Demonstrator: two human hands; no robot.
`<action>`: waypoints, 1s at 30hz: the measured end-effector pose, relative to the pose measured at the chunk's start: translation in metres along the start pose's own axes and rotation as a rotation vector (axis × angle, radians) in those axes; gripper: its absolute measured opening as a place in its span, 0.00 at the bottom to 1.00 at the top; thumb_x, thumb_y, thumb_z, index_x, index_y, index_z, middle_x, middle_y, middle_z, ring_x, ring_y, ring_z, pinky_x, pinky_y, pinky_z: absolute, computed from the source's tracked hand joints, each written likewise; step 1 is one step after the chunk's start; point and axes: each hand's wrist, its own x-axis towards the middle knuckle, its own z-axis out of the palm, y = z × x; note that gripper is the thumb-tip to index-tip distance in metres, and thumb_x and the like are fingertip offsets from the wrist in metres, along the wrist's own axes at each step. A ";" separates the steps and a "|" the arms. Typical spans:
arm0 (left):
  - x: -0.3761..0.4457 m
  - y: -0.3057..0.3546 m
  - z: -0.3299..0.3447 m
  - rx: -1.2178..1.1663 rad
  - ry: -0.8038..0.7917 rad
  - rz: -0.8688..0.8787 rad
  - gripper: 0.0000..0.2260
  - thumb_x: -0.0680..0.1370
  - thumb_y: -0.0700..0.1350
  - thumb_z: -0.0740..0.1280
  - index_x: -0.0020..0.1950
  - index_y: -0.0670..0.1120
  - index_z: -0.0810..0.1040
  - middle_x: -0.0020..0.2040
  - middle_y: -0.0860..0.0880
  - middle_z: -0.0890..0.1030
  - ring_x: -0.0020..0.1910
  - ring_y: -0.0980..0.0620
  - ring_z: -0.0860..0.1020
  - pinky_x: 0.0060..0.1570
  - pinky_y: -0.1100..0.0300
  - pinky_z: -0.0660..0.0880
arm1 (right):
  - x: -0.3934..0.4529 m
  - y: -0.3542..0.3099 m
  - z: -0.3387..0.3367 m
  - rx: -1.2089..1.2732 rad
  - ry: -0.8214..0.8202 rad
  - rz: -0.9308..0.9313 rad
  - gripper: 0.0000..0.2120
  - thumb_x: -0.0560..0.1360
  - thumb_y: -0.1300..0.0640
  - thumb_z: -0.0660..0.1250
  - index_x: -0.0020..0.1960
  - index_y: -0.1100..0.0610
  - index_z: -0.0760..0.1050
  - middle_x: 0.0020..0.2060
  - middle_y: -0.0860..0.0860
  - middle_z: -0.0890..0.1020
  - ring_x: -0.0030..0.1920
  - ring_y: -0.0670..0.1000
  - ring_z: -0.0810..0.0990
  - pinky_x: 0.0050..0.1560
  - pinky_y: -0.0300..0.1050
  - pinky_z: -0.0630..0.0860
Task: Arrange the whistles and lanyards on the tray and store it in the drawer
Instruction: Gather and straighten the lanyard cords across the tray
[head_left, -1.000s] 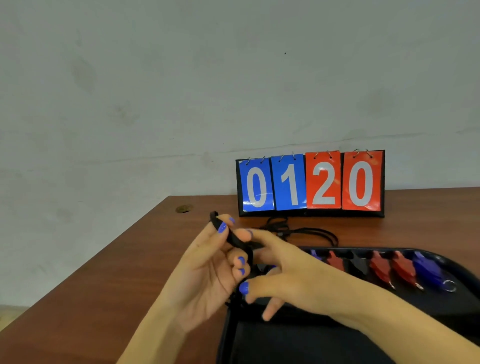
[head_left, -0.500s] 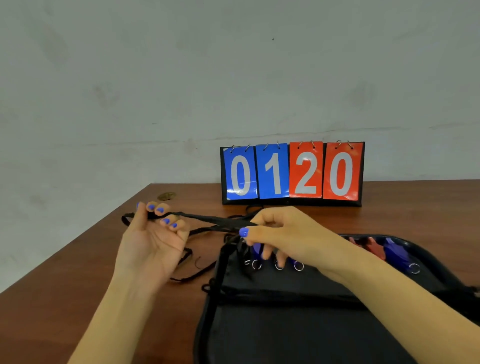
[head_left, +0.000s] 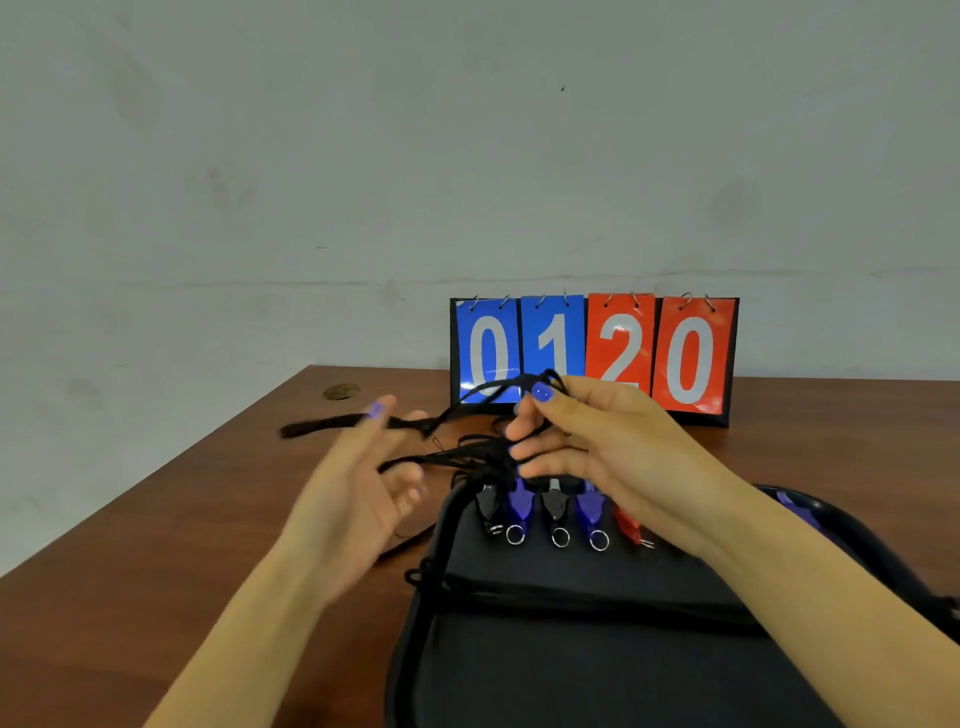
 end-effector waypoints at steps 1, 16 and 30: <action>-0.003 -0.006 0.005 0.066 -0.091 -0.021 0.32 0.65 0.50 0.75 0.67 0.54 0.69 0.53 0.48 0.80 0.30 0.52 0.76 0.30 0.60 0.75 | -0.001 -0.001 0.000 0.053 -0.001 0.001 0.09 0.76 0.58 0.61 0.43 0.60 0.78 0.39 0.55 0.83 0.41 0.51 0.82 0.44 0.42 0.82; 0.012 -0.001 -0.010 0.068 0.227 0.294 0.04 0.73 0.37 0.65 0.46 0.40 0.78 0.30 0.49 0.79 0.31 0.54 0.79 0.34 0.65 0.78 | -0.005 -0.001 0.004 -0.051 -0.025 -0.043 0.10 0.73 0.52 0.63 0.47 0.54 0.81 0.48 0.49 0.85 0.49 0.47 0.84 0.49 0.43 0.81; 0.037 -0.004 -0.077 0.519 0.779 0.260 0.06 0.75 0.41 0.67 0.51 0.49 0.76 0.53 0.45 0.79 0.50 0.47 0.79 0.58 0.49 0.74 | -0.007 -0.018 -0.011 0.183 0.151 -0.126 0.12 0.79 0.59 0.57 0.40 0.60 0.74 0.38 0.55 0.84 0.43 0.55 0.85 0.41 0.46 0.82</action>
